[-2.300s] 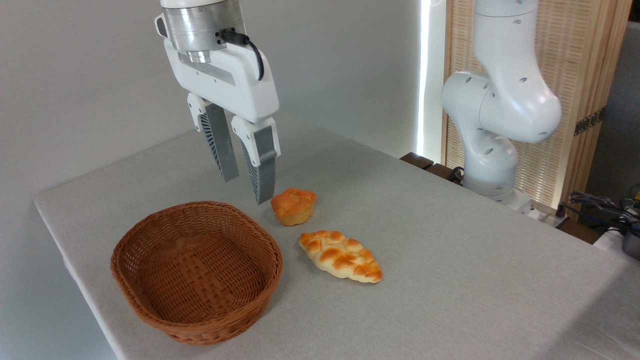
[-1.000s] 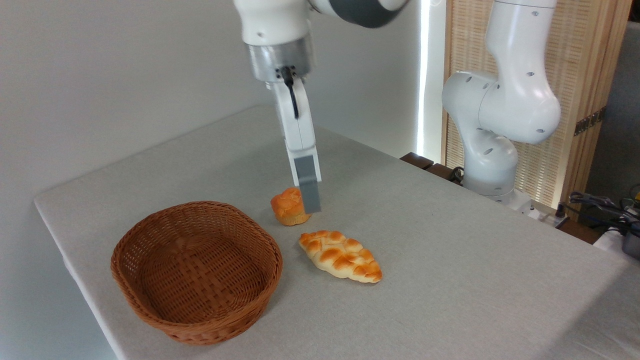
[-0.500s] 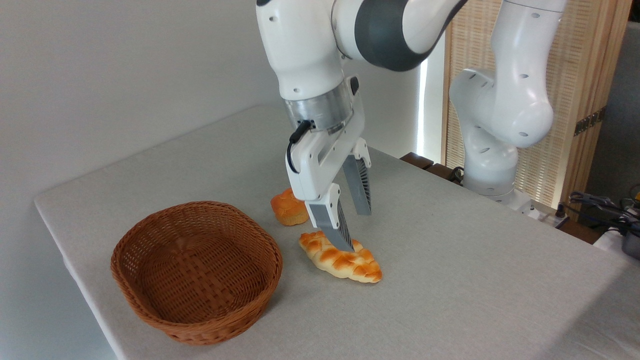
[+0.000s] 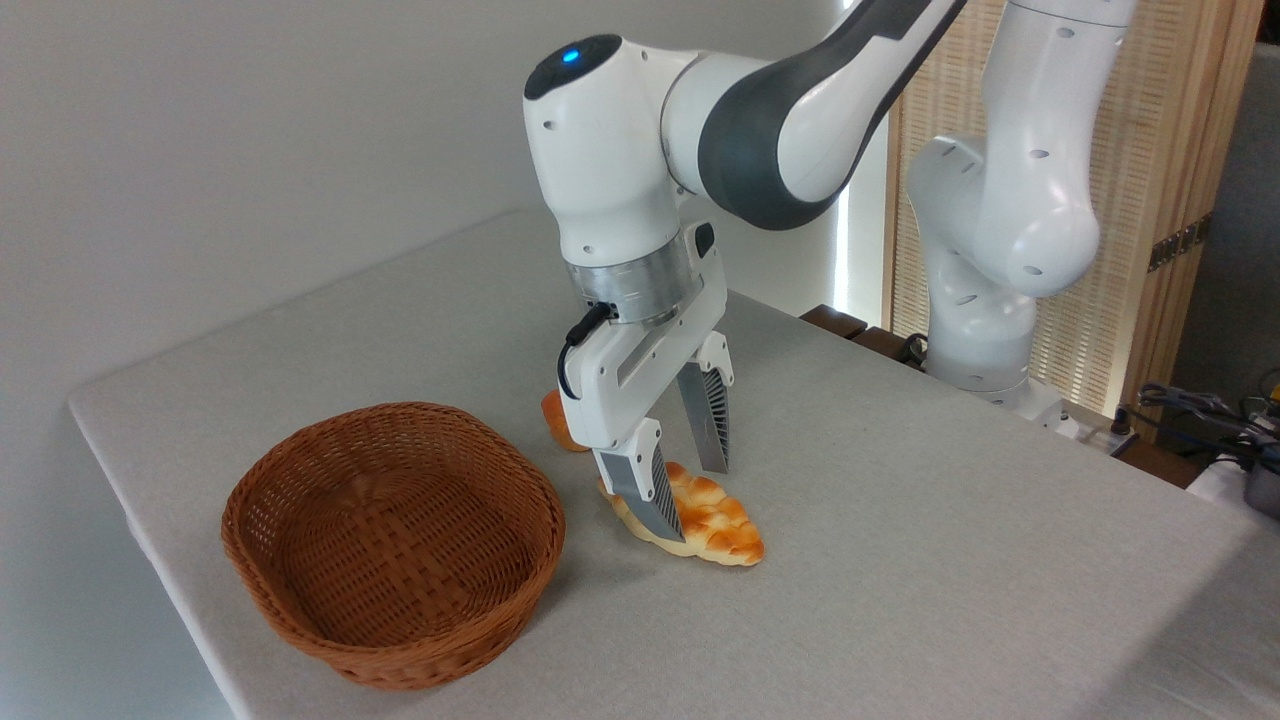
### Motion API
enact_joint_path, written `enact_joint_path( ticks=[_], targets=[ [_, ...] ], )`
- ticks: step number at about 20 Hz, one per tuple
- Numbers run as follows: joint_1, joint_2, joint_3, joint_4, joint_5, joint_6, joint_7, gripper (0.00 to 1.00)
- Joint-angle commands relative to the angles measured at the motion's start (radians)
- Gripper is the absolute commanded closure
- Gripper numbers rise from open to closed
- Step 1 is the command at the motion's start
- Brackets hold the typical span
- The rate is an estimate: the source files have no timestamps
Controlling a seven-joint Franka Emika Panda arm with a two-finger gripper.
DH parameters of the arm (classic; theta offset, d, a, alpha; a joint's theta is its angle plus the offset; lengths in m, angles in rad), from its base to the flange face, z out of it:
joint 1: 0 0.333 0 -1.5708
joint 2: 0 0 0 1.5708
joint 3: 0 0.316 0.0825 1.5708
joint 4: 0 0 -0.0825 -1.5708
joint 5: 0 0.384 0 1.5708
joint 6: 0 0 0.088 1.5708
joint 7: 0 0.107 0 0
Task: Put bread into the basket
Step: 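Lower the gripper and close it around the glazed bread roll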
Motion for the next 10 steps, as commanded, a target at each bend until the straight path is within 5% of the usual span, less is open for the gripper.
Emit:
enact_joint_path(
  ticks=[1,4,5,7,8,10],
  targets=[
    [-0.018,-0.003,0.020,-0.033,0.023,0.054,0.015,0.00],
    [-0.029,0.005,0.022,-0.056,0.059,0.094,0.014,0.01],
    [-0.029,0.006,0.022,-0.061,0.060,0.101,0.015,0.12],
    [-0.030,0.008,0.022,-0.061,0.062,0.099,0.024,0.61],
    [-0.030,0.008,0.022,-0.061,0.062,0.093,0.032,0.78],
    [-0.030,0.008,0.022,-0.061,0.060,0.088,0.034,0.82]
  ],
)
